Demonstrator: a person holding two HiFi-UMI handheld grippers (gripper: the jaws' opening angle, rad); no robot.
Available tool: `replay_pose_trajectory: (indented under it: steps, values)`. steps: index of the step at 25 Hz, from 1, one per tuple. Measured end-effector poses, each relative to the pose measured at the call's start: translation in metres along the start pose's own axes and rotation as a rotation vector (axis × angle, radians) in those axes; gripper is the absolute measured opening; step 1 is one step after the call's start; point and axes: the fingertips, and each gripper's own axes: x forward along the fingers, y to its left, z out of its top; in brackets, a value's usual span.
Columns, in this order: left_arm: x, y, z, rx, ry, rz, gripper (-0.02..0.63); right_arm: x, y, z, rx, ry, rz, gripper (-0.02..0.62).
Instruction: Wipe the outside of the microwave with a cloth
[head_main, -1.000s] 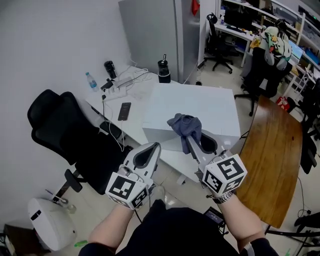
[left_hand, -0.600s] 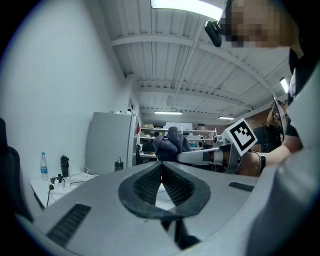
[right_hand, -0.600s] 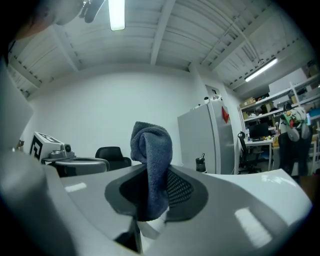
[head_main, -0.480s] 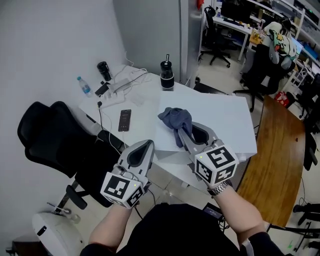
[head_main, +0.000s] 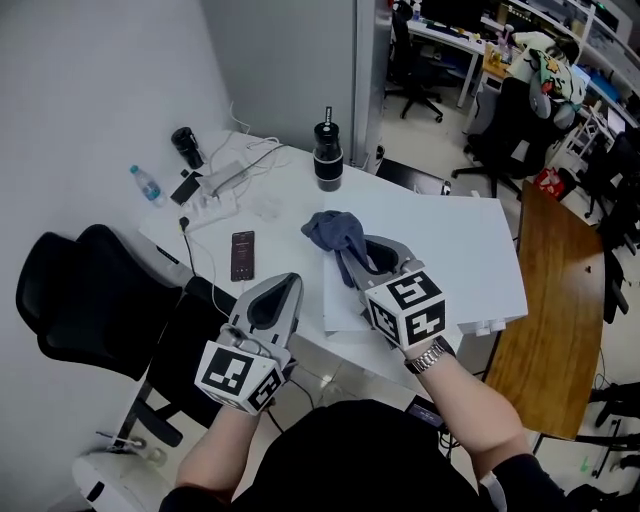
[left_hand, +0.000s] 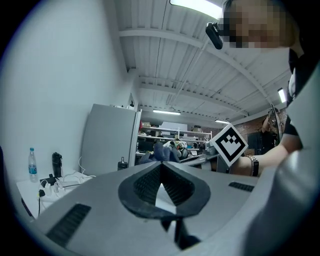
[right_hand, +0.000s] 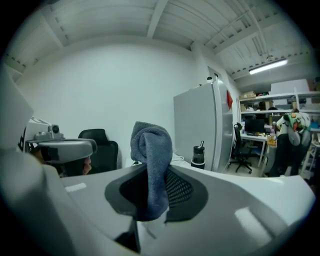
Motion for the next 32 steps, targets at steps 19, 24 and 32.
replay_pose_trajectory:
  steps: [19,24,32]
  values:
    - [0.034,0.032,-0.003,-0.012,0.006,-0.076,0.005,0.053,-0.01,-0.05,-0.167,0.331,-0.022,0.077]
    - [0.043,0.029,-0.004,-0.009,0.005,-0.101,0.005,0.047,-0.019,-0.053,-0.161,0.333,-0.041,0.077]
    - [0.054,0.005,0.004,0.007,0.0,-0.126,0.005,0.019,-0.049,-0.059,-0.142,0.341,-0.087,0.077]
